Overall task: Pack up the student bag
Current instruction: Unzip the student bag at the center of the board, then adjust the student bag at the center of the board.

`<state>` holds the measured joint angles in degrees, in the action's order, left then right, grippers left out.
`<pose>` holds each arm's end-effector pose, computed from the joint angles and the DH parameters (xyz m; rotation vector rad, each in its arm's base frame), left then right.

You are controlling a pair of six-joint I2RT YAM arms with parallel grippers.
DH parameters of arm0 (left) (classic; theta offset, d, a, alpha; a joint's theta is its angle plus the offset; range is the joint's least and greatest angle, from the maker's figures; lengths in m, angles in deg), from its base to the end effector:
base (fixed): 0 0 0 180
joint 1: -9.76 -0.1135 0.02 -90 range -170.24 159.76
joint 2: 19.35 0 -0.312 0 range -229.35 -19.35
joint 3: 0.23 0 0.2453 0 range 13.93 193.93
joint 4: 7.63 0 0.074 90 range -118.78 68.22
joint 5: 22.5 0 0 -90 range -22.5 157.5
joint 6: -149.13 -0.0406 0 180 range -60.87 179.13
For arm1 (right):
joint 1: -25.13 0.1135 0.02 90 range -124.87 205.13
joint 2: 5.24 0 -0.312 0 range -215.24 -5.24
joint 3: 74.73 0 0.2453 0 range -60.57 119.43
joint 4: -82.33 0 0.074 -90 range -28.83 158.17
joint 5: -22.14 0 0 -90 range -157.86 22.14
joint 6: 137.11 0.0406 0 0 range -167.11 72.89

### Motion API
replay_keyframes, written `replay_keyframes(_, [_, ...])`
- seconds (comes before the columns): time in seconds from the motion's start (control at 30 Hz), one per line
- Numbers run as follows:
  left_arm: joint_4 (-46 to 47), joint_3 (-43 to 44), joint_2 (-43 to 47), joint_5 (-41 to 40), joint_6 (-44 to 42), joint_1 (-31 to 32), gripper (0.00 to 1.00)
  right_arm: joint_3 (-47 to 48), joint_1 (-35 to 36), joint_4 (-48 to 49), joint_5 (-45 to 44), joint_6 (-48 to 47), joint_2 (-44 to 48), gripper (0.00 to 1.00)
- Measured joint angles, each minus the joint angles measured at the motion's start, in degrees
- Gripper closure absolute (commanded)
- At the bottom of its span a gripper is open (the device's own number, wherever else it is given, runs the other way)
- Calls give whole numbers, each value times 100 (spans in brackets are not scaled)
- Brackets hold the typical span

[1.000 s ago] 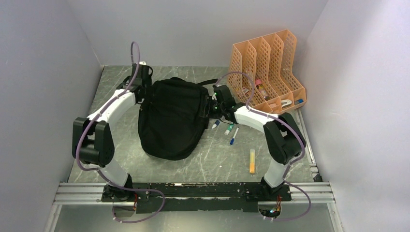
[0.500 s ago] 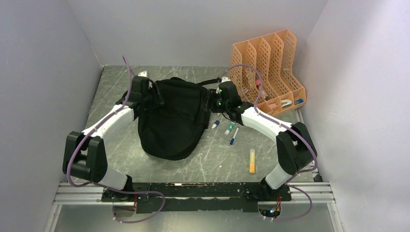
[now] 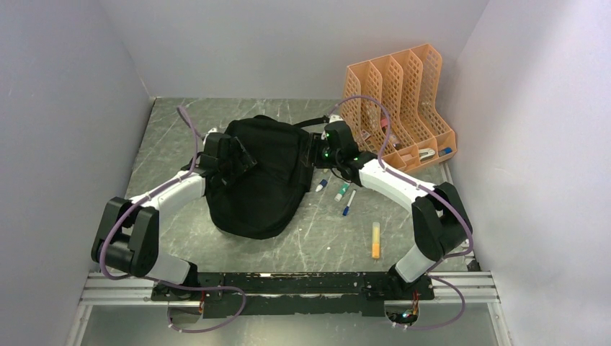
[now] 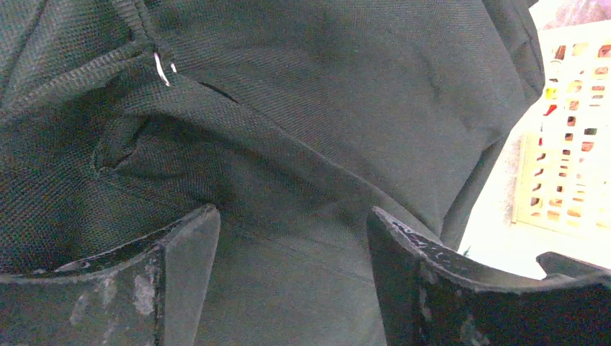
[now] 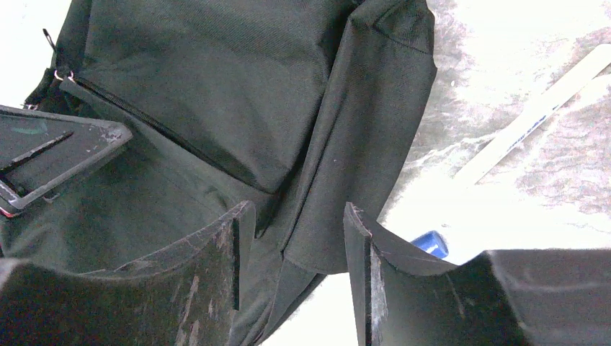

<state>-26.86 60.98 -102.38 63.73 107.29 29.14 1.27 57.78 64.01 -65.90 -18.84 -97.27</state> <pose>0.2803 -0.0958 0.2568 -0.6166 2.2618 -0.5290 0.3036 0.1962 0.2929 -0.1059 2.2401 0.6331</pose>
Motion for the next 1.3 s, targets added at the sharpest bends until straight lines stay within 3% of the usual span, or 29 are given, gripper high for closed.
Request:
replay_keyframes(0.2, [-74, -151, 125, -22, 92, -2, 30, 31, 26, 2, 15, -81, -11, 47])
replay_keyframes(0.43, [-337, -1025, 1222, -111, 50, -24, 34, 494, 168, 127, 114, -393, -431, 47])
replay_keyframes(0.57, [-570, -1154, 1401, -155, -129, -267, 34, 1012, 400, 131, 201, -796, -898, 50])
replay_keyframes(0.8, [-1237, -525, 737, -284, -815, -1126, 34, 2197, 859, 24, 256, -1821, -1937, 56])
replay_keyframes(1.07, [-1207, -35, -245, 127, -1097, -1939, 38, 2739, 1067, -127, 15, -2815, -2535, 62])
replay_keyframes(1.3, [-1147, 153, -439, 531, -1150, -2413, 38, 3265, 1071, -385, 26, -3436, -2949, 57])
